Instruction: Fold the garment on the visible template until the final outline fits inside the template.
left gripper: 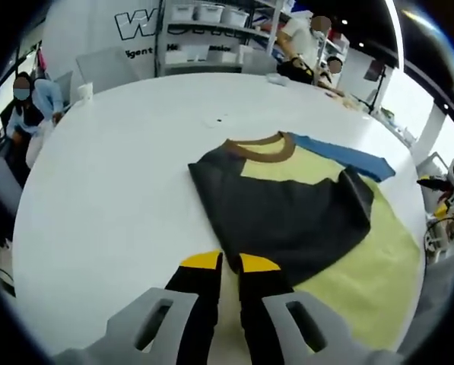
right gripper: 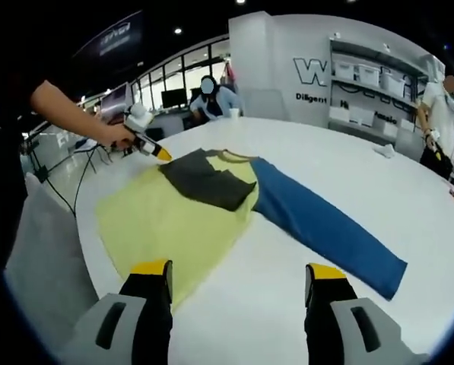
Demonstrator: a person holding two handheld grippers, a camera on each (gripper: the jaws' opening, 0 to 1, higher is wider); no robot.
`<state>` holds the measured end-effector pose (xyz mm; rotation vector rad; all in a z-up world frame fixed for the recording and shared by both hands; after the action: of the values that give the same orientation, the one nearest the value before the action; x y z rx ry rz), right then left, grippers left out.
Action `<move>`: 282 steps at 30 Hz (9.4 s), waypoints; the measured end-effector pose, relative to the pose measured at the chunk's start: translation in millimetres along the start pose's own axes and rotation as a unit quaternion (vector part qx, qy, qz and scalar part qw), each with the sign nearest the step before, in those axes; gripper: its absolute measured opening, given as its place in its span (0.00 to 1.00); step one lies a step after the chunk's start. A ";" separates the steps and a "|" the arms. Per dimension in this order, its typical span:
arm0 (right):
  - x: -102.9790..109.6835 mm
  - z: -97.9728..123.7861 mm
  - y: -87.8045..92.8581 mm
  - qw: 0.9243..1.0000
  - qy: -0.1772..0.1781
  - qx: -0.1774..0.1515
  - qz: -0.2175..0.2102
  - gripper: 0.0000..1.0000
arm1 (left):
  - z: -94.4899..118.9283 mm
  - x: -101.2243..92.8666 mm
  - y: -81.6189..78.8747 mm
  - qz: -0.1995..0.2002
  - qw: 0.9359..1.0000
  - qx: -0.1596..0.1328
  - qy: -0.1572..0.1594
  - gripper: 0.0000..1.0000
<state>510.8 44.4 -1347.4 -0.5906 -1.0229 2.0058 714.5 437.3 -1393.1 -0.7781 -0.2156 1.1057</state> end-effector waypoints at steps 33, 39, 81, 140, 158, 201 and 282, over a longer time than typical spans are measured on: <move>5.5 -127.3 -55.5 0.997 -0.064 0.018 0.039 0.50 | -6.1 -3.9 0.5 -0.039 0.999 -0.001 0.018 0.09; 1.9 -146.7 -57.4 0.996 -0.067 0.033 0.038 0.43 | -10.0 -5.2 1.8 -0.045 0.999 0.004 0.017 0.10; -30.4 -164.8 -44.6 0.989 0.002 0.121 -0.083 0.00 | -15.7 4.8 -2.9 -0.044 0.999 0.009 0.016 0.03; -16.0 -157.0 -32.1 0.966 0.005 0.168 -0.196 0.00 | -12.1 3.1 -15.1 -0.086 0.996 -0.024 -0.008 0.07; -10.8 -154.1 -24.5 0.964 0.006 0.192 -0.186 0.00 | -9.6 -1.9 -8.7 -0.133 0.991 -0.024 -0.010 0.28; -91.1 -82.7 -25.1 0.988 0.108 0.083 -0.068 0.66 | 54.6 -7.3 0.9 -0.074 0.992 -0.090 0.039 0.66; -186.3 1.8 88.5 0.941 0.235 0.127 -0.207 0.31 | 121.3 -31.8 46.0 -0.137 0.982 -0.098 0.083 0.97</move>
<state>578.5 -140.1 -1410.1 -0.6153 -0.5306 1.4909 603.5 475.3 -1329.1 -0.9802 -0.2841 0.7625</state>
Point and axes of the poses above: the point that each gripper's makers call its tool centre point, and the gripper's own axes: z roughly backward along the fingers, x roughly to its left, y roughly out of its underside, the point moved 4 cm from there along z, roughly backward along the fingers, and after that the axes turned 7 degrees about z, right-handed, at the moved point
